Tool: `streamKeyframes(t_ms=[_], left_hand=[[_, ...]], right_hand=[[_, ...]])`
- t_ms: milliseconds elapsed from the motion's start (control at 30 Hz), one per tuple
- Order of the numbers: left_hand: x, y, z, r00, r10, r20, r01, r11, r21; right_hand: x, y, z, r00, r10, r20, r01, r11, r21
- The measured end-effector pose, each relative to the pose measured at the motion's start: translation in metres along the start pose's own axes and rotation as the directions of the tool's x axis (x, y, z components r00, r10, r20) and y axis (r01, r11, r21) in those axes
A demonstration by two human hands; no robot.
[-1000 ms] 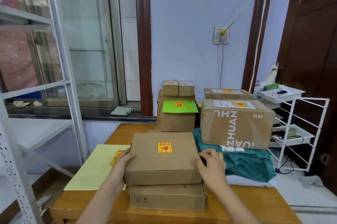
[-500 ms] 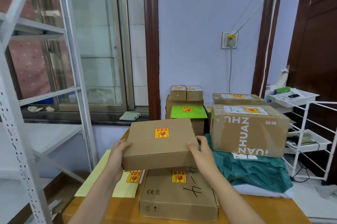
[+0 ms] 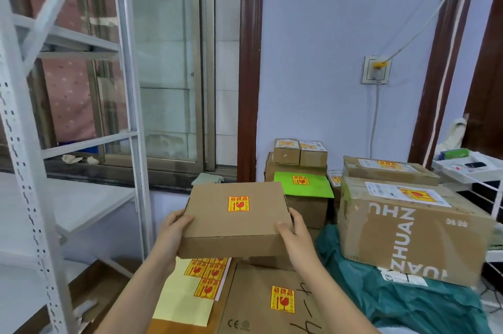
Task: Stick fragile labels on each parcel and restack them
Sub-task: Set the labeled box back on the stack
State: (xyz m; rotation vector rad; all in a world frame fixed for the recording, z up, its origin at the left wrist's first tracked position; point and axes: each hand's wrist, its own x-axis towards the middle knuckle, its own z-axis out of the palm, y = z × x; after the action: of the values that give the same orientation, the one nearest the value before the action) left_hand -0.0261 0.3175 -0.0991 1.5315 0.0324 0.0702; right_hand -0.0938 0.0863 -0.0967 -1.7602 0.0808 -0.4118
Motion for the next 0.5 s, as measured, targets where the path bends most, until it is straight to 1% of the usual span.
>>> streamKeyframes(t_ms=[233,400,500], left_hand=[[0.04,0.008,-0.014,0.995,-0.021,-0.096,0.02,1.0,-0.011],[0.074,0.003,-0.02,0.967,-0.056,-0.249,0.039,0.997,-0.072],[0.092,0.003,-0.016,0.958,-0.052,-0.281,0.032,0.997,-0.075]], right_hand=[[0.037,0.01,0.027,0.998,0.023,0.052,-0.024,0.999,0.022],[0.066,0.014,0.047,0.995,0.025,0.093,-0.028,0.999,0.033],[0.083,0.019,0.055,0.993,0.052,0.108,-0.059,0.997,0.059]])
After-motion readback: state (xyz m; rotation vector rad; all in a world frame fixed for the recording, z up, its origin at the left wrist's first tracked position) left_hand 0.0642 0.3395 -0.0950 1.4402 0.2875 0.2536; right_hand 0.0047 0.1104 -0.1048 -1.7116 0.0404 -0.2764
